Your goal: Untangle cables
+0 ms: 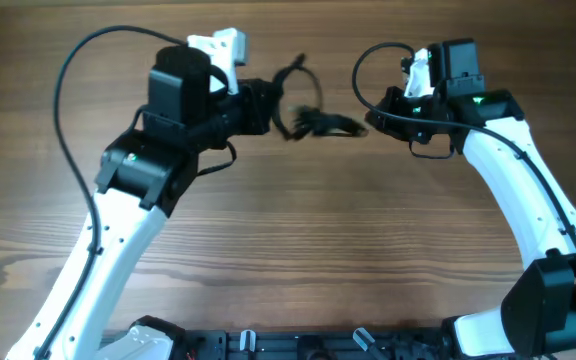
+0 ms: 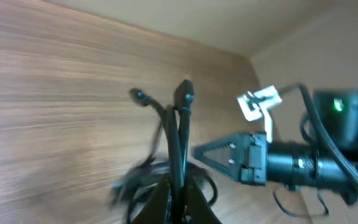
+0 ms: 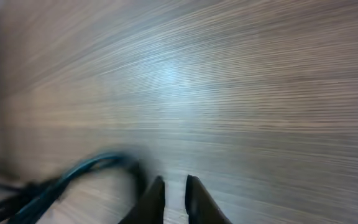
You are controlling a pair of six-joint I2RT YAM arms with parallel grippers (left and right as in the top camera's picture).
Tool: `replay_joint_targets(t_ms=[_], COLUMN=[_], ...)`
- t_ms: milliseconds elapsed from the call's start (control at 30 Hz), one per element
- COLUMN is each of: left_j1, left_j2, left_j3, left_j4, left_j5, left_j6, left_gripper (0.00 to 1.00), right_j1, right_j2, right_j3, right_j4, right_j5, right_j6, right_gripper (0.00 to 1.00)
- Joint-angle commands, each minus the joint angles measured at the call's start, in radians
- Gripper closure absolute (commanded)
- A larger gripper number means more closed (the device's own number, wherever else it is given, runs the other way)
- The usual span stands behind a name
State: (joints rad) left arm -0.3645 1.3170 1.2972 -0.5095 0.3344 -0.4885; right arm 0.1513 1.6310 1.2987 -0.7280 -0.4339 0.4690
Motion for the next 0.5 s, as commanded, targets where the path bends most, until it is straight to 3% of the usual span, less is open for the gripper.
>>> replay_joint_targets(t_ms=[0, 100, 167, 267, 333, 467], left_j1=[0.036, 0.042, 0.042, 0.041, 0.041, 0.042], left_j2=[-0.04, -0.028, -0.012, -0.001, 0.001, 0.001], left_j3=[0.017, 0.016, 0.016, 0.016, 0.016, 0.016], left_j4=[-0.085, -0.219, -0.258, -0.257, -0.234, -0.172], left_j5=[-0.257, -0.474, -0.481, -0.357, -0.247, 0.055], left_j6=[-0.108, -0.128, -0.126, -0.076, -0.006, 0.159], left_gripper=[0.96, 0.96, 0.96, 0.96, 0.96, 0.96], right_j1=[-0.02, -0.052, -0.077, -0.088, -0.08, -0.047], right_j2=[0.023, 0.023, 0.023, 0.023, 0.023, 0.023], right_j3=[0.002, 0.002, 0.002, 0.002, 0.002, 0.002], right_j4=[-0.018, -0.045, -0.05, -0.039, -0.031, -0.005], right_j5=[0.06, 0.051, 0.004, -0.161, -0.302, -0.437], right_j6=[0.0, -0.011, -0.053, -0.196, -0.296, -0.341], right_gripper=[0.96, 0.96, 0.96, 0.94, 0.84, 0.64])
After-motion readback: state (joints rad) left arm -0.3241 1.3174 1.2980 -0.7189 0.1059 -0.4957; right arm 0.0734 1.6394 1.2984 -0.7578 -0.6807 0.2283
